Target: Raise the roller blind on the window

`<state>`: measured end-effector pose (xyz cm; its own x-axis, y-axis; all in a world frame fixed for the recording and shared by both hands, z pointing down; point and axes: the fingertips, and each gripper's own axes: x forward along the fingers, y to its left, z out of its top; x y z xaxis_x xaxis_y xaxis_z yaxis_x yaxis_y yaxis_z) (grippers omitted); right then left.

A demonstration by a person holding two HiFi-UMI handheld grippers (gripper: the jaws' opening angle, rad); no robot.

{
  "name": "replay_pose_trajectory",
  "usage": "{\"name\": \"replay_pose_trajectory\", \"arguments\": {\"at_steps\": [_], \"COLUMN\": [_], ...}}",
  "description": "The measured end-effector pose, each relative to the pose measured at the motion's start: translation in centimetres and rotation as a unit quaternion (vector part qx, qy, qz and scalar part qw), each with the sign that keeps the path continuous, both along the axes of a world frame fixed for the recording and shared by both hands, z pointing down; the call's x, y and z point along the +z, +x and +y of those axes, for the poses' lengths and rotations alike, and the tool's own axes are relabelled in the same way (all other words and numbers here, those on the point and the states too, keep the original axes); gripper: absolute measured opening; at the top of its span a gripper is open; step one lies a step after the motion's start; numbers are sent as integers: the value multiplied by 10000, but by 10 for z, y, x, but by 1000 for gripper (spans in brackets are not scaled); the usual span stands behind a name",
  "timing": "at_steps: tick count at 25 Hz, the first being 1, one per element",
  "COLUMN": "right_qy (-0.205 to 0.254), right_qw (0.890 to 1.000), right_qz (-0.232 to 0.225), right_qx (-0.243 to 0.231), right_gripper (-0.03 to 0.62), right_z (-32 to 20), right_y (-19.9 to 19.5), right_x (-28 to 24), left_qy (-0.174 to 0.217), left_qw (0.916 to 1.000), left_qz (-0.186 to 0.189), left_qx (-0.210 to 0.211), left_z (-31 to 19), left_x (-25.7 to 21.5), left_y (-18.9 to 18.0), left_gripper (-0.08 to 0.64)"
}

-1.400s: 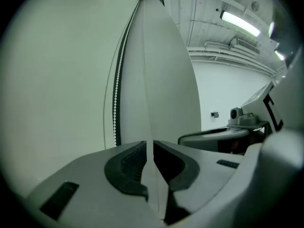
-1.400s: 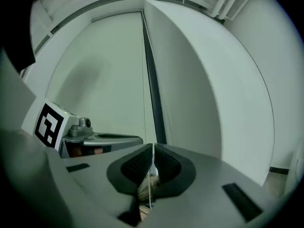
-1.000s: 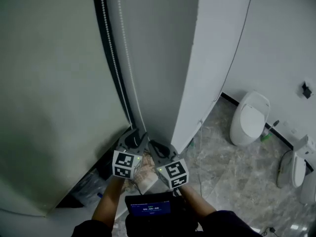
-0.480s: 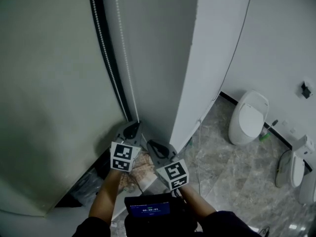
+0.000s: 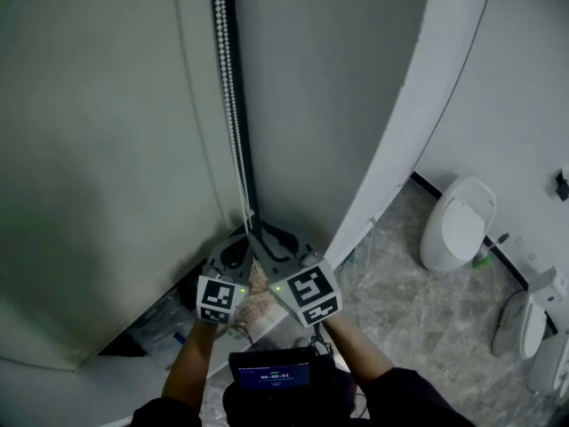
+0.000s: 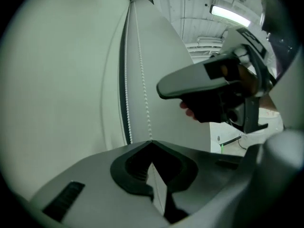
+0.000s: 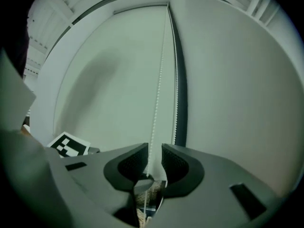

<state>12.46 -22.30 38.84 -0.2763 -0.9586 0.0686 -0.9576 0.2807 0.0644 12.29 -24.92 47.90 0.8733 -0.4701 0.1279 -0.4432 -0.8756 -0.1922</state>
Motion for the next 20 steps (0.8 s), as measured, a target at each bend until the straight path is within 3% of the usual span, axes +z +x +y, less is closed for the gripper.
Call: {"name": "replay_pose_trajectory", "arguments": {"at_steps": [3,10,12,14,17,20], "right_qy": [31,661,702,725,953,886], "right_qw": [9996,9958,9955,9955,9929,9931], "right_qz": [104,200,93,121,462,496], "right_qx": [-252,-603,-627,-594,-544,-588], "right_gripper": [72,70,18,11,11,10], "right_z": [-17,-28,-28,-29,-32,-37], "right_y": [-14,-58,-63,-65,-68,-65], "right_x": [-16,-63,-63,-63,-62,-56], "left_qy": [-322,-832,-870,-956,-1199,-1085], "left_qw": [9993,9946,9937,9926,9909,9913], "left_qz": [-138,-434,-441,-461,-125,480], "left_qx": [-96,-438,-544,-596,-598,-565], "left_z": [-2,-7,-8,-9,-6,-3], "left_x": [22,63,66,64,48,8], "left_y": [-17,-55,-65,-72,-82,-92], "left_gripper": [9,9,9,9,11,11]}}
